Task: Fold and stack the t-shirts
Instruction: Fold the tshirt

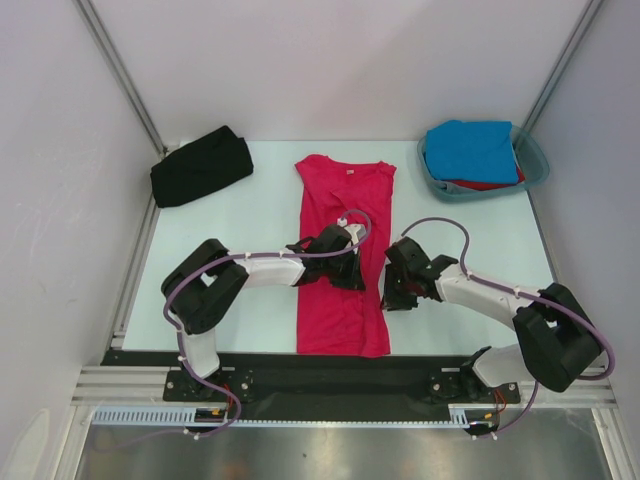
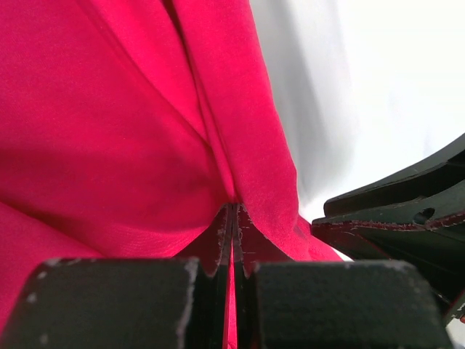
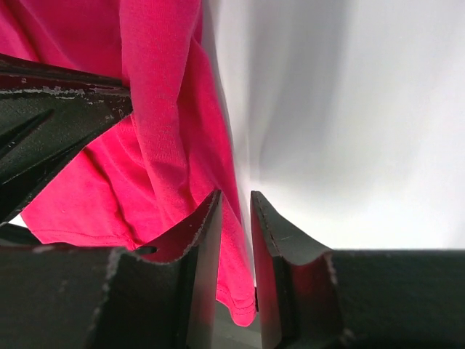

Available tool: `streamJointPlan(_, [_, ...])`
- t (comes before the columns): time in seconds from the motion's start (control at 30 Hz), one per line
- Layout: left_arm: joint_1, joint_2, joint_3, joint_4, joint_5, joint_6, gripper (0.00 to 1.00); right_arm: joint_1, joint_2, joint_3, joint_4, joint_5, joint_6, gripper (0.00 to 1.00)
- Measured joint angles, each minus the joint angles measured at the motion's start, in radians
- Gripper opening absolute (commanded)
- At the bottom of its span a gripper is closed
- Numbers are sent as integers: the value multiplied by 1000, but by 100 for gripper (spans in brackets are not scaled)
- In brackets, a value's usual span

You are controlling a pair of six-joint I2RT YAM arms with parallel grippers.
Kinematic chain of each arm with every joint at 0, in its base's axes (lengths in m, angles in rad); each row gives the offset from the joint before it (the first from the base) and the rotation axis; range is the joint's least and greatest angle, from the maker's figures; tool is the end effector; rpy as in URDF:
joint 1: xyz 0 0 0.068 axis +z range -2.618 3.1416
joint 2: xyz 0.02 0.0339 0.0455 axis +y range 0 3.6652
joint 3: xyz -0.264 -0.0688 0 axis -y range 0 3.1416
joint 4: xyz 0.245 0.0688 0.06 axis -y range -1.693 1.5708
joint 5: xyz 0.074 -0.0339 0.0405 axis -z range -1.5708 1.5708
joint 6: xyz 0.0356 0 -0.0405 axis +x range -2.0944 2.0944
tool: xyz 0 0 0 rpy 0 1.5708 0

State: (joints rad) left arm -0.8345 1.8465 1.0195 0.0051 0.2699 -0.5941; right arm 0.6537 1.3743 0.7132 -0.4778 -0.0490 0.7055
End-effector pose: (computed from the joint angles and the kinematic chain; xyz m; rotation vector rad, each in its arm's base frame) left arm 0.2452 -0.2847 0.1485 0.4477 2.5542 -0.9323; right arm 0.1931 0.1501 0.1699 0.0575 2.8024 0.4399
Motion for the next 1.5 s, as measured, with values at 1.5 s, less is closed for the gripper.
streamJointPlan(1.5, [2,17,5,1,21,0,0,72,79,69,-26,12,-12,26])
